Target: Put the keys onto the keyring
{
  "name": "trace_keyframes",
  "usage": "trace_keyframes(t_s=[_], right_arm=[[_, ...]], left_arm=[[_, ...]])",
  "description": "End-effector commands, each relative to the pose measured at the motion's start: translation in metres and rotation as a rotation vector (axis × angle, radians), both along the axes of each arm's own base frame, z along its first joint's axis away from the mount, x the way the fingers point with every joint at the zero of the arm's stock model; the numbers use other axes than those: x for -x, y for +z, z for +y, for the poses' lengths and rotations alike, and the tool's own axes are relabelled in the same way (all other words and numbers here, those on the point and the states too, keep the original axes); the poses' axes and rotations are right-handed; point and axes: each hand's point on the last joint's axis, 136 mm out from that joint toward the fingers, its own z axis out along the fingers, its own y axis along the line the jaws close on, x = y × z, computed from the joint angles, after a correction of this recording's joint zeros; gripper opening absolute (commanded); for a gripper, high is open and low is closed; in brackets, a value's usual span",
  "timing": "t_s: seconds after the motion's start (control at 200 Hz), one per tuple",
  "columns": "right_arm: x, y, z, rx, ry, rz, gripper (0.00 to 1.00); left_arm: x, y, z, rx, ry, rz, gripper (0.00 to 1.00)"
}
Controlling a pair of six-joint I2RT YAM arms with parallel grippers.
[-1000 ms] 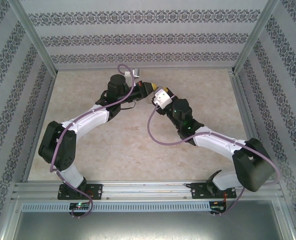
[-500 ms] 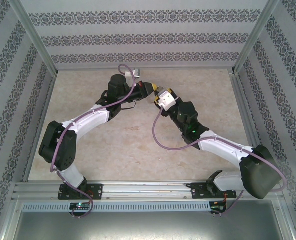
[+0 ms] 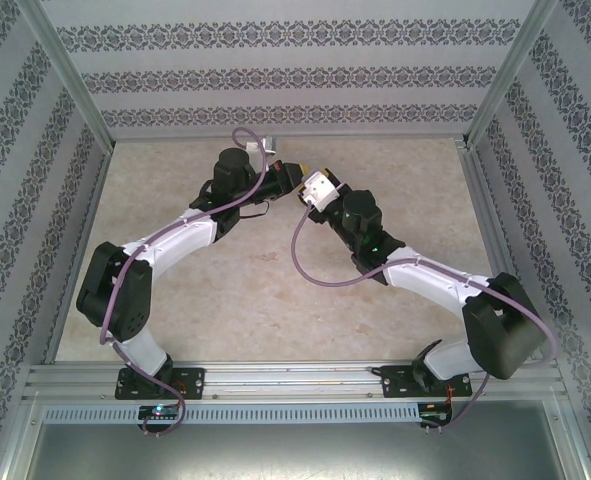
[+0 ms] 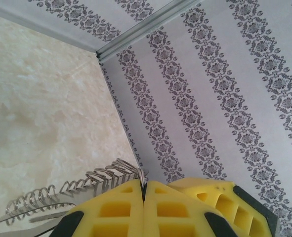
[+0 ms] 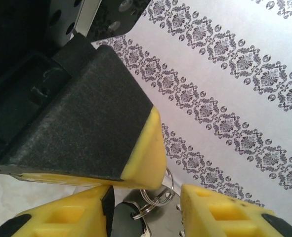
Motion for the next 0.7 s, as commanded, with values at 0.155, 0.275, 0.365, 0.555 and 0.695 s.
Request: trace_keyframes(t_s=[0.155,0.275,0.365,0.555,0.695], right_arm=[[-0.008,-0.005,-0.001,0.039,-0.007,0.006,0.21],[-0.010,-0.002,-0.007,0.010,-0.013,0.013,0.17],[-0.010,0.000,-0.005,0.001,-0.001,0.015,0.13],[-0.011,0.002,0.002,0.004,0.021,0.022,0.00],[-0.010,0.001,0.004,0.002,0.026,0.035,0.00]], left_arm=[[0.014,0.026,-0.012,0.029,-0.077,-0.068,0.00],[0.015,0.026,-0.013,0.031,-0.081,-0.068,0.00],[0.015,0.025,-0.013,0.037,-0.084,-0.062,0.00],[0.015,0.027,-0.013,0.045,-0.085,-0.063,0.00],[0.015,0.029,-0.015,0.050,-0.088,-0.068,0.00]])
